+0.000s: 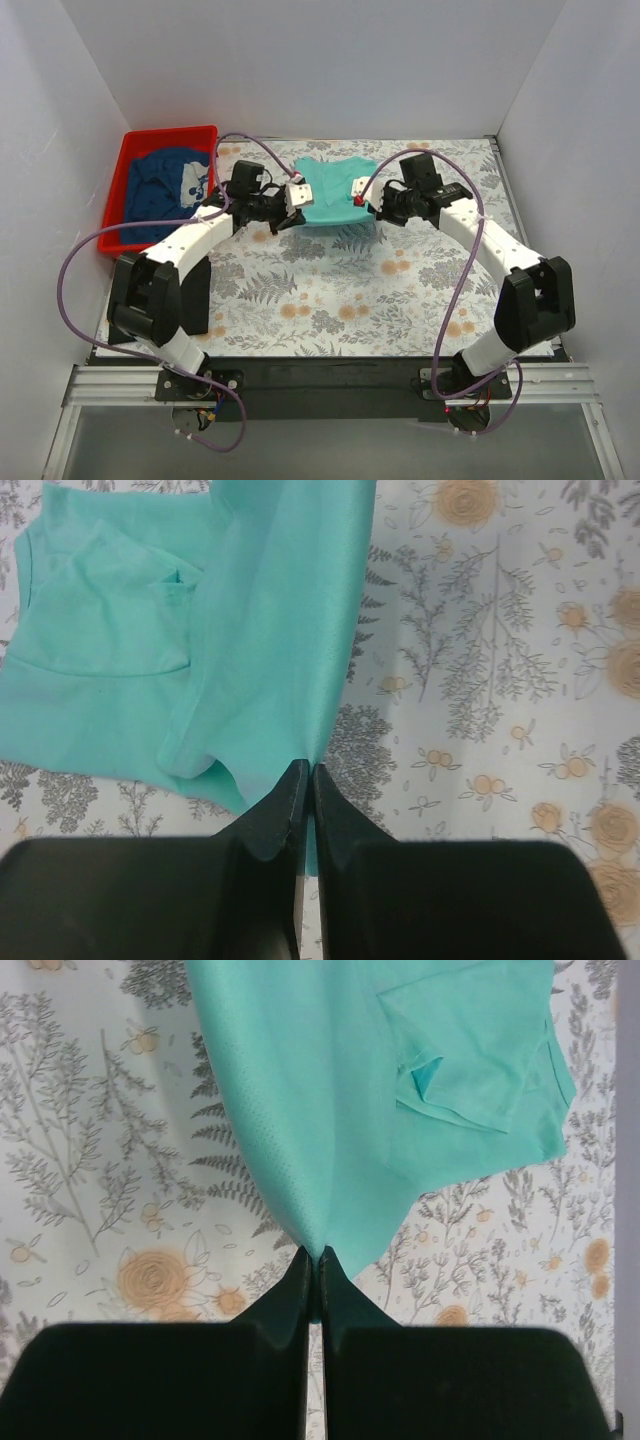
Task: Fold and stack the t-shirts
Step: Fold the tshirt
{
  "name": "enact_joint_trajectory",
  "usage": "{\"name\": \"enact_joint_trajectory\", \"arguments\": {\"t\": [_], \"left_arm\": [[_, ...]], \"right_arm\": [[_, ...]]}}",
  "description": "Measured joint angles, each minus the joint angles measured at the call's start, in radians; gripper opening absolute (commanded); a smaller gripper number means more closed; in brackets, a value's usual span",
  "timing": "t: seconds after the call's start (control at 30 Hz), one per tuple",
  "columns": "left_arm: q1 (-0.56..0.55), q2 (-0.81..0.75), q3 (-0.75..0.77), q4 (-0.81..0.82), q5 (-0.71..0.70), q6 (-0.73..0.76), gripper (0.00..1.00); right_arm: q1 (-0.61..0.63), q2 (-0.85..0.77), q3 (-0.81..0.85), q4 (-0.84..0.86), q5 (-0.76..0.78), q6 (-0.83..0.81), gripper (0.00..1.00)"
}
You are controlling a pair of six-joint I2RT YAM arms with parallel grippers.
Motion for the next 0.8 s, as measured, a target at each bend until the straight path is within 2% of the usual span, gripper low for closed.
{"name": "enact_joint_trajectory", "arguments": {"t": [0.1, 0.2, 0.37, 0.47, 0.53, 0.63, 0.8], "left_arm": [[-0.016, -0.059, -0.033, -0.052, 0.013, 0.003, 0.00], [-0.045, -0.155, -0.095, -0.148, 0.034, 0.009, 0.00], [-0.078, -0.364, -0.163, -0.319, 0.112, -0.022, 0.00], [-0.074, -0.478, -0.182, -0.360, 0.139, -0.074, 0.00], [-0.073, -0.500, -0.181, -0.362, 0.149, -0.097, 0.00], [-0.066, -0.454, -0.180, -0.352, 0.144, -0.117, 0.00], [-0.015, -0.238, -0.144, -0.303, 0.119, -0.132, 0.00]], "right_arm": [[0.008, -0.047, -0.040, -0.043, -0.013, 0.002, 0.01], [0.027, -0.159, -0.124, -0.106, -0.043, 0.011, 0.01], [0.123, -0.404, -0.208, -0.235, -0.087, 0.058, 0.01], [0.174, -0.483, -0.208, -0.266, -0.110, 0.082, 0.01], [0.180, -0.478, -0.206, -0.274, -0.111, 0.080, 0.01], [0.179, -0.386, -0.190, -0.278, -0.107, 0.069, 0.01], [0.151, -0.172, -0.138, -0.275, -0.109, 0.035, 0.01]]}}
